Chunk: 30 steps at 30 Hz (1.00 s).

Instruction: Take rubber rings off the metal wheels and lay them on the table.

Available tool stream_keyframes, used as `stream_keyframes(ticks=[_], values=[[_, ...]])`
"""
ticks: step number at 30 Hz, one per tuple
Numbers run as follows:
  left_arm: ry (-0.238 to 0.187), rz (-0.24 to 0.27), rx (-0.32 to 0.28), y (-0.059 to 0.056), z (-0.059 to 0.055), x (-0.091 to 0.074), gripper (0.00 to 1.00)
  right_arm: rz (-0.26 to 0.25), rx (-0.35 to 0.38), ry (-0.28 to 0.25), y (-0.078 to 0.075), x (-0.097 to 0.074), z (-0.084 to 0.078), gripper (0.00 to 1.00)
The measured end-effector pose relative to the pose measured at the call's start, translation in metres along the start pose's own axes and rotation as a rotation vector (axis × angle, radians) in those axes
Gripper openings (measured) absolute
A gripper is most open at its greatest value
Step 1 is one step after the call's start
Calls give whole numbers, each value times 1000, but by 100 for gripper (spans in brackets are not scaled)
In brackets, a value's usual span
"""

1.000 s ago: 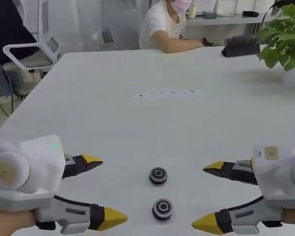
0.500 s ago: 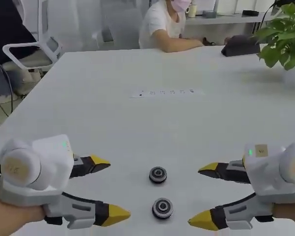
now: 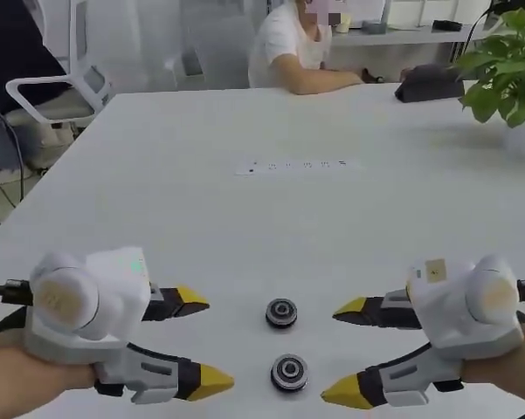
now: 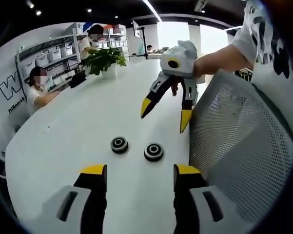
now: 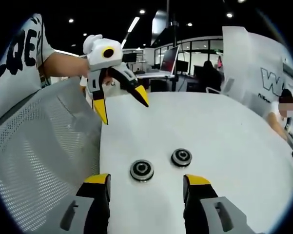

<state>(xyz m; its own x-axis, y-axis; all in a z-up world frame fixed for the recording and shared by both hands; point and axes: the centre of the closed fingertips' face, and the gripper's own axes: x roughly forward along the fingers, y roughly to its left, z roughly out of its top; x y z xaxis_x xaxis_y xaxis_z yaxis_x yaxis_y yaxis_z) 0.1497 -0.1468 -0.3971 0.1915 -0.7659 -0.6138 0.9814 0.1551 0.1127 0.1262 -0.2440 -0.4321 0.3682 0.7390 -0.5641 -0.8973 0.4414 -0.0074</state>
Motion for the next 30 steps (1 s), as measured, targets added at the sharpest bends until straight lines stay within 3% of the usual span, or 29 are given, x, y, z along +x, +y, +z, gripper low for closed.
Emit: stream_keyframes(ticks=[3, 6, 12, 21, 25, 30], values=[[-7, -12, 11, -1, 2, 3, 48, 2, -9, 0, -1, 2, -1, 61], [6, -20, 13, 0, 1, 8, 49, 22, 1, 3, 0, 3, -4, 55], [23, -34, 20, 1, -1, 15, 49, 34, -3, 15, 1, 7, -8, 55], [32, -55, 29, -1, 1, 25, 49, 39, 2, -2, -1, 10, -8, 53], [28, -80, 10, -3, 3, 32, 46, 39, -4, 5, -2, 12, -10, 54], [33, -109, 30, -9, 5, 42, 43, 47, -2, 2, -3, 15, -10, 52]])
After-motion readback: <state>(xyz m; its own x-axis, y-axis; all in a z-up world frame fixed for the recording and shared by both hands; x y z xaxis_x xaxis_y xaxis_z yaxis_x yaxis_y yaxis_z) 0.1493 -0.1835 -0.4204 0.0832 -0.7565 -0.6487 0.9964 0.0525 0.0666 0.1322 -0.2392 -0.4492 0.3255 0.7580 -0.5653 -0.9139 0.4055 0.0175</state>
